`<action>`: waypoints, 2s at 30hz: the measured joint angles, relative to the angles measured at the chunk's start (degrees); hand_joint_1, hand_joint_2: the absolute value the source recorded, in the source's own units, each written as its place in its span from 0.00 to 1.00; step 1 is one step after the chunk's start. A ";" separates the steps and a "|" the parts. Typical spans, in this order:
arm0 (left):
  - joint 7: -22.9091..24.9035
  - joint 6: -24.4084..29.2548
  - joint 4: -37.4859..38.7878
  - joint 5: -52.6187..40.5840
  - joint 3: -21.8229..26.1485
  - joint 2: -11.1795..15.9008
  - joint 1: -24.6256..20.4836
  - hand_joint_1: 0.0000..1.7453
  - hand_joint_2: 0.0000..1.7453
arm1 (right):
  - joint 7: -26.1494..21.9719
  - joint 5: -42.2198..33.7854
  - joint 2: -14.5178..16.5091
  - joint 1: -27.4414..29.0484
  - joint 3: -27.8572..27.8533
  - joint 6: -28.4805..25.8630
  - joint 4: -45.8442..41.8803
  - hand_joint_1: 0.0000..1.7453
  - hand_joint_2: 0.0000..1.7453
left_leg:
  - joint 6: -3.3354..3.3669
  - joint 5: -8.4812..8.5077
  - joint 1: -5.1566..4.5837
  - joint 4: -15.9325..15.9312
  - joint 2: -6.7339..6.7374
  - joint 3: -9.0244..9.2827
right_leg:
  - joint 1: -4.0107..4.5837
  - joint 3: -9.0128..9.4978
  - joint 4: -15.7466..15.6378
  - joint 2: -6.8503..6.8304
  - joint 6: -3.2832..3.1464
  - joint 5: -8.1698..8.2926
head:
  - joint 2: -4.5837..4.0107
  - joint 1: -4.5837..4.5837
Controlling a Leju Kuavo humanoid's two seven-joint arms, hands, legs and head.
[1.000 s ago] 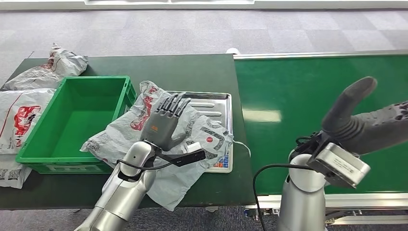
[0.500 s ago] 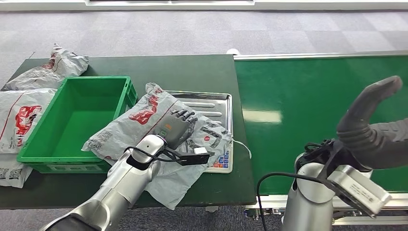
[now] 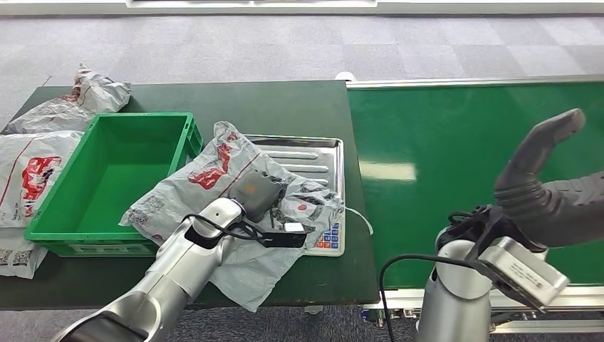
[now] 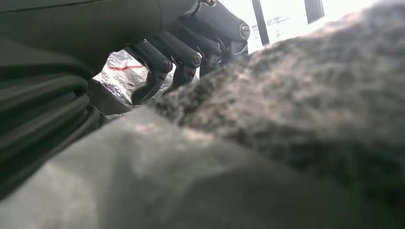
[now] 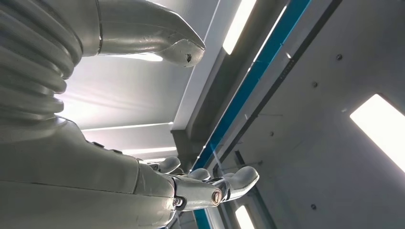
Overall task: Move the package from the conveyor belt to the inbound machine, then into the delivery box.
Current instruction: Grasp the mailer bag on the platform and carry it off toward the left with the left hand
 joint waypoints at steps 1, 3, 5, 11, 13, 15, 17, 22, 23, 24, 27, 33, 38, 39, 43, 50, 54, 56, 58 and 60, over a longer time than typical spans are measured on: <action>-0.04 0.11 0.11 0.01 0.00 0.05 -0.08 1.00 1.00 | 0.00 0.03 0.00 0.00 0.00 0.00 0.08 0.00 1.00 | 0.00 0.00 0.00 0.00 0.00 0.00 | 0.00 0.00 0.00 0.00 0.00 0.00 | 0.00 0.00; -0.08 1.31 0.24 0.13 0.00 0.15 -0.19 1.00 1.00 | 0.06 0.09 0.00 0.02 0.00 0.00 0.20 0.00 1.00 | 0.00 0.00 0.00 0.00 0.00 0.00 | 0.00 0.00 0.00 0.00 0.00 0.00 | 0.00 -0.01; 0.13 5.01 0.07 0.41 0.03 0.29 -0.19 1.00 1.00 | 0.29 0.26 0.00 0.04 0.00 0.00 0.25 0.00 1.00 | 0.00 0.00 0.00 0.00 0.00 -0.01 | 0.00 -0.01 0.00 0.00 0.00 0.00 | 0.00 -0.01; 2.69 20.10 -2.79 2.61 1.39 0.53 0.33 1.00 1.00 | 1.17 0.69 0.00 0.29 -0.01 0.00 0.25 0.00 1.00 | 0.00 0.00 0.00 0.00 -0.02 -0.02 | 0.00 -0.02 0.00 -0.01 0.00 0.00 | 0.00 -0.01; 2.96 21.75 -3.59 3.01 1.98 0.58 0.44 1.00 1.00 | 1.17 0.75 0.00 0.33 0.00 0.00 0.25 0.00 1.00 | 0.00 0.00 0.00 0.00 -0.03 -0.03 | 0.00 -0.02 0.00 -0.02 0.00 0.00 | 0.00 -0.01; 2.70 23.79 -5.29 4.77 3.00 0.67 1.20 1.00 1.00 | 1.14 0.61 0.00 0.39 -0.01 0.00 0.25 0.00 1.00 | 0.00 0.00 0.00 0.00 -0.02 -0.05 | 0.00 -0.03 0.00 -0.01 0.00 0.00 | 0.00 -0.01; 1.47 26.80 -9.37 8.19 5.34 0.69 2.72 1.00 1.00 | 0.88 0.16 0.00 0.53 -0.02 0.00 0.25 0.00 1.00 | 0.00 0.00 0.00 0.00 0.00 -0.05 | 0.00 -0.07 0.00 0.02 0.00 0.00 | 0.00 -0.01; -4.76 28.62 -20.82 13.42 14.80 0.17 5.78 0.18 1.00 | -0.61 -1.43 -0.01 0.84 -0.11 0.00 0.53 0.00 1.00 | 0.00 0.00 0.01 0.00 0.01 -0.06 | 0.02 -0.10 0.00 0.04 -0.01 -0.01 | 0.00 -0.01; -5.95 28.56 -22.16 13.64 16.67 -0.05 6.08 0.00 1.00 | -0.79 -1.58 -0.02 0.90 -0.15 0.00 0.66 0.00 1.00 | 0.00 0.00 0.02 -0.01 0.01 -0.05 | 0.03 -0.10 0.00 0.03 -0.02 -0.02 | 0.00 -0.01; -6.92 28.00 -22.81 13.37 18.16 -0.25 6.16 0.00 1.00 | -0.91 -1.64 -0.02 0.94 -0.20 0.00 0.84 0.00 1.00 | 0.00 0.00 0.02 -0.01 0.01 -0.05 | 0.03 -0.10 0.00 0.03 -0.02 -0.02 | 0.00 -0.01; -9.68 17.07 -19.88 10.24 19.42 -0.09 4.52 0.00 1.00 | -0.99 -1.50 -0.02 0.97 -0.36 0.00 1.57 0.00 1.00 | 0.02 0.01 0.01 -0.01 -0.09 -0.07 | 0.02 -0.04 0.00 -0.07 0.01 -0.04 | 0.00 -0.01; -20.16 -28.68 -7.96 12.28 15.62 2.49 0.41 0.00 1.00 | -1.04 -1.99 0.00 0.65 -0.42 0.02 4.55 0.00 1.00 | 0.04 0.09 0.01 0.01 0.06 -0.08 | 0.01 -0.11 0.01 0.09 -0.03 0.16 | 0.00 -0.01; -25.85 -34.06 -0.88 17.46 14.06 5.53 -5.53 0.00 1.00 | -1.05 -1.67 -0.01 0.36 -0.68 0.02 6.04 0.00 1.00 | 0.02 0.18 0.03 0.00 0.03 -0.10 | 0.05 -0.14 0.01 0.04 -0.04 0.17 | 0.00 -0.02; -26.36 -35.13 0.03 18.80 13.94 6.06 -6.63 0.00 1.00 | -1.04 -1.38 -0.01 0.36 -0.83 0.02 6.22 0.00 1.00 | 0.00 0.18 0.05 0.00 0.03 -0.10 | 0.06 -0.15 0.01 0.04 -0.04 0.17 | 0.00 -0.02; -26.97 -36.62 2.68 21.87 12.77 7.41 -10.07 0.75 1.00 | -0.38 -0.23 0.00 0.43 -1.36 0.02 6.48 0.00 1.00 | -0.02 0.20 0.06 0.00 0.03 -0.10 | 0.06 -0.15 0.02 0.04 -0.04 0.17 | 0.00 -0.01; -27.24 -35.80 4.81 24.85 10.79 7.86 -12.04 1.00 1.00 | 0.95 0.81 -0.02 0.75 -2.34 0.00 6.46 0.00 1.00 | -0.02 0.20 0.04 0.01 0.03 -0.11 | 0.04 -0.16 0.01 0.04 -0.04 0.17 | 0.00 -0.01; -27.26 -35.05 5.23 25.82 9.81 7.86 -12.50 1.00 1.00 | 1.01 0.93 -0.02 1.10 -2.70 0.00 6.41 0.00 1.00 | -0.02 0.20 0.03 0.01 0.03 -0.11 | 0.04 -0.17 0.01 0.05 -0.04 0.17 | 0.00 -0.01; -27.26 -34.98 5.31 25.94 9.68 7.86 -12.56 1.00 1.00 | 0.99 0.91 -0.02 1.21 -2.76 0.00 6.34 0.00 1.00 | -0.02 0.20 0.04 0.01 0.03 -0.10 | 0.05 -0.18 0.01 0.05 -0.04 0.17 | 0.00 -0.02; -27.26 -34.94 5.38 26.03 9.47 7.86 -12.58 1.00 1.00 | 0.98 0.87 -0.02 1.28 -2.79 0.00 6.30 0.00 1.00 | -0.02 0.20 0.04 0.01 0.04 -0.10 | 0.05 -0.19 0.01 0.06 -0.04 0.17 | 0.00 -0.02; -27.26 -34.90 5.47 26.13 9.09 7.86 -12.61 1.00 1.00 | 0.99 0.87 -0.02 1.31 -2.85 0.00 6.30 0.00 1.00 | -0.02 0.20 0.04 0.01 0.04 -0.10 | 0.05 -0.19 0.01 0.05 -0.04 0.17 | 0.00 -0.02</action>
